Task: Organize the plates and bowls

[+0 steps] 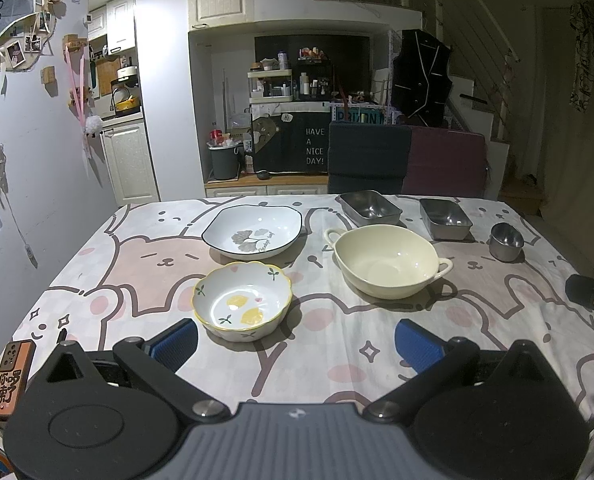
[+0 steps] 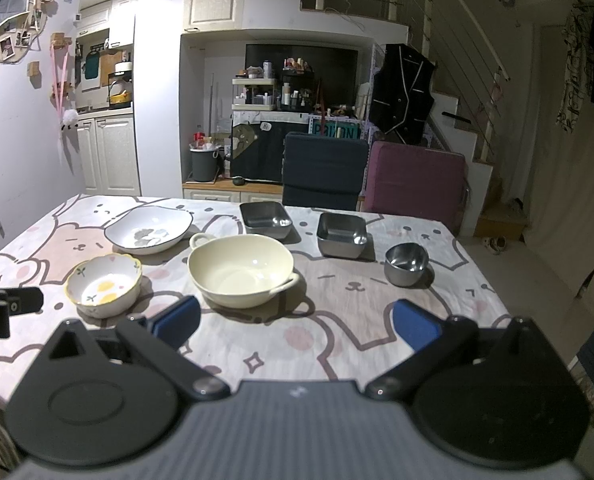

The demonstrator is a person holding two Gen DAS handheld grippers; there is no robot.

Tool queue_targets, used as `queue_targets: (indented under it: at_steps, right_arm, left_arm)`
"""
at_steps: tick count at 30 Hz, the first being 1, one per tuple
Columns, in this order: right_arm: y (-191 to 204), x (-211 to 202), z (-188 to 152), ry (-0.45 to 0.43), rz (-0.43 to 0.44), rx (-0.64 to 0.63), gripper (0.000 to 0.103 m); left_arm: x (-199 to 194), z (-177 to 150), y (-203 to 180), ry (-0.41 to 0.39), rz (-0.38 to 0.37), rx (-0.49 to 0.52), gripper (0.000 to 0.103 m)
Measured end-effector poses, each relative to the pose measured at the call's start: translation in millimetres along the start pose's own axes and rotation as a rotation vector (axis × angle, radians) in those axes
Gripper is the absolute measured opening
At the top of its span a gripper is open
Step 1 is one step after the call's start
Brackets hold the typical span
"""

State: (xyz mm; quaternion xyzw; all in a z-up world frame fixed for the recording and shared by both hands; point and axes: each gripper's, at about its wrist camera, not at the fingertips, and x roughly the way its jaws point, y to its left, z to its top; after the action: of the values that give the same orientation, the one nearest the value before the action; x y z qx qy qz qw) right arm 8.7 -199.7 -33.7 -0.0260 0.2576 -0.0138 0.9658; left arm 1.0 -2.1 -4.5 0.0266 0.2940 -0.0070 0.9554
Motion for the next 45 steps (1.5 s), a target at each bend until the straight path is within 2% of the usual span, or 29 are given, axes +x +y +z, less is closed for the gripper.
queue_targets:
  at_steps: [21, 26, 32, 38, 45]
  right_arm:
    - [0, 0, 0, 0.001, -0.001, 0.002, 0.103]
    - [0, 1, 0, 0.0, 0.005, 0.006, 0.103]
    - [7, 10, 13, -0.017, 0.019, -0.018, 0.103]
    - [21, 38, 45, -0.065, 0.044, -0.07, 0.103]
    - [41, 93, 94, -0.062, 0.121, -0.055, 0.103]
  left_arm:
    - [0, 0, 0, -0.003, 0.002, 0.0, 0.103]
    - [3, 8, -14, -0.025, 0.005, 0.013, 0.103]
    - [10, 37, -8, -0.067, 0.026, 0.007, 0.103]
    - [38, 79, 15, -0.124, 0.048, 0.008, 0.103]
    - [89, 128, 54, -0.168, -0.007, 0.026, 0.103]
